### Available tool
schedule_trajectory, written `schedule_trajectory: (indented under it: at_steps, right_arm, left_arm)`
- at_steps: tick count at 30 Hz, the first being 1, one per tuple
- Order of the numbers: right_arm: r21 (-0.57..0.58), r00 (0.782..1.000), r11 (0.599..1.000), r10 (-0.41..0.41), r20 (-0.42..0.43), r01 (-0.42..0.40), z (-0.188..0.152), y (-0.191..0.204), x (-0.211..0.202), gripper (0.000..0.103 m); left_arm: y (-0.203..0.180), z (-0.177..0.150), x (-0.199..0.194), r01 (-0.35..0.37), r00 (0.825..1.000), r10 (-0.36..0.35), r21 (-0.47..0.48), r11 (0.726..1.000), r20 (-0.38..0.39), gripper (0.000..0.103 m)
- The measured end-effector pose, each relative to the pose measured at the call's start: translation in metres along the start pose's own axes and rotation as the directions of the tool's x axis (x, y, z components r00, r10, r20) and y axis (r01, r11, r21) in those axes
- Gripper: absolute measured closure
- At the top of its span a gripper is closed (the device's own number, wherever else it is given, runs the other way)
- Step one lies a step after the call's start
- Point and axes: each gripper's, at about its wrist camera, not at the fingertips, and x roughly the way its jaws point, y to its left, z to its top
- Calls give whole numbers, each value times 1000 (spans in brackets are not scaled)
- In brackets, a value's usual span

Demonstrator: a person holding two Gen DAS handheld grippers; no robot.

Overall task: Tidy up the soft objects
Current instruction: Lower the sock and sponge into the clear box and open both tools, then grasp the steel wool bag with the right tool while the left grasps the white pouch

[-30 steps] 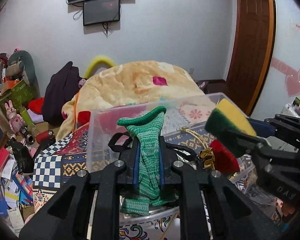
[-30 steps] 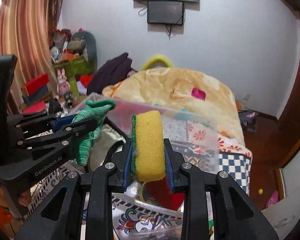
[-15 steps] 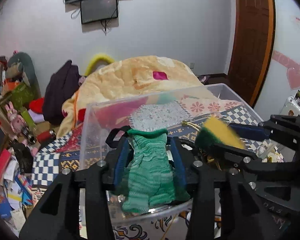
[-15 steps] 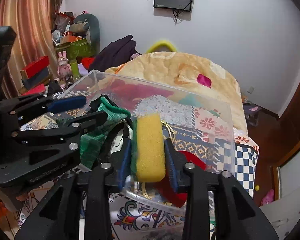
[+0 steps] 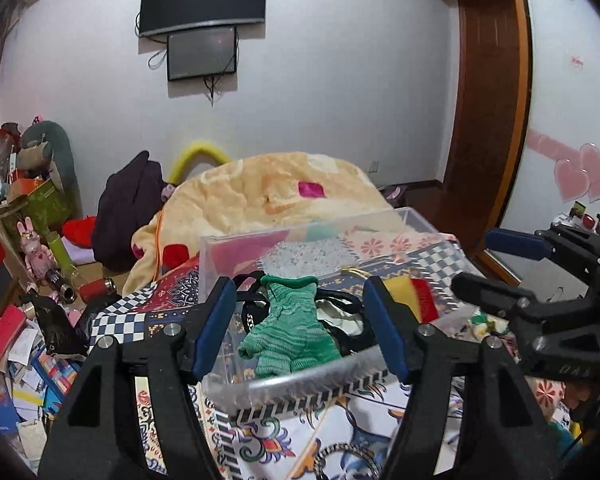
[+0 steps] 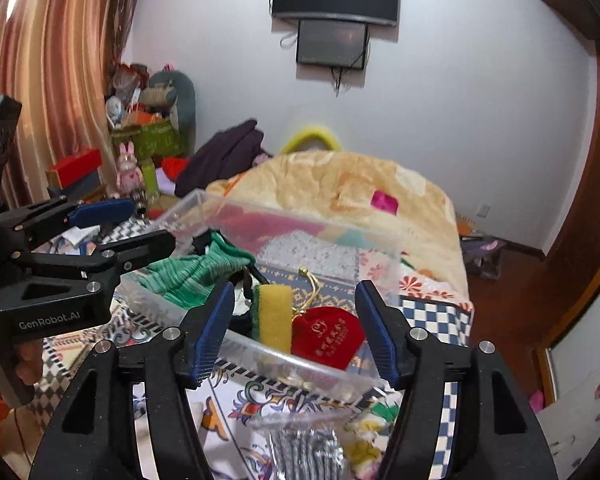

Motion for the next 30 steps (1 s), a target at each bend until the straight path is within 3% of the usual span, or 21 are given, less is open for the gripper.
schedule_trajectory:
  at_steps: [9, 15, 21, 30]
  right_arm:
    - [21, 999, 1000, -14, 37, 13, -26, -1, -28, 38]
    - [58, 1000, 998, -26, -16, 27, -59, -4, -26, 36]
    - [123, 996, 992, 18, -85, -8, -90, -6, -17, 36]
    - [148, 993, 989, -2, -120, 20, -112, -13, -12, 38]
  left_arm:
    - [-14, -26, -33, 45, 999, -45, 19, 999, 22, 32]
    - [-25, -60, -37, 83, 996, -82, 23, 996, -38, 31]
    - [-29, -94, -40, 116, 988, -115, 3, 993, -106, 31]
    - [-34, -134, -39, 134, 975, -139, -39, 990, -174, 33]
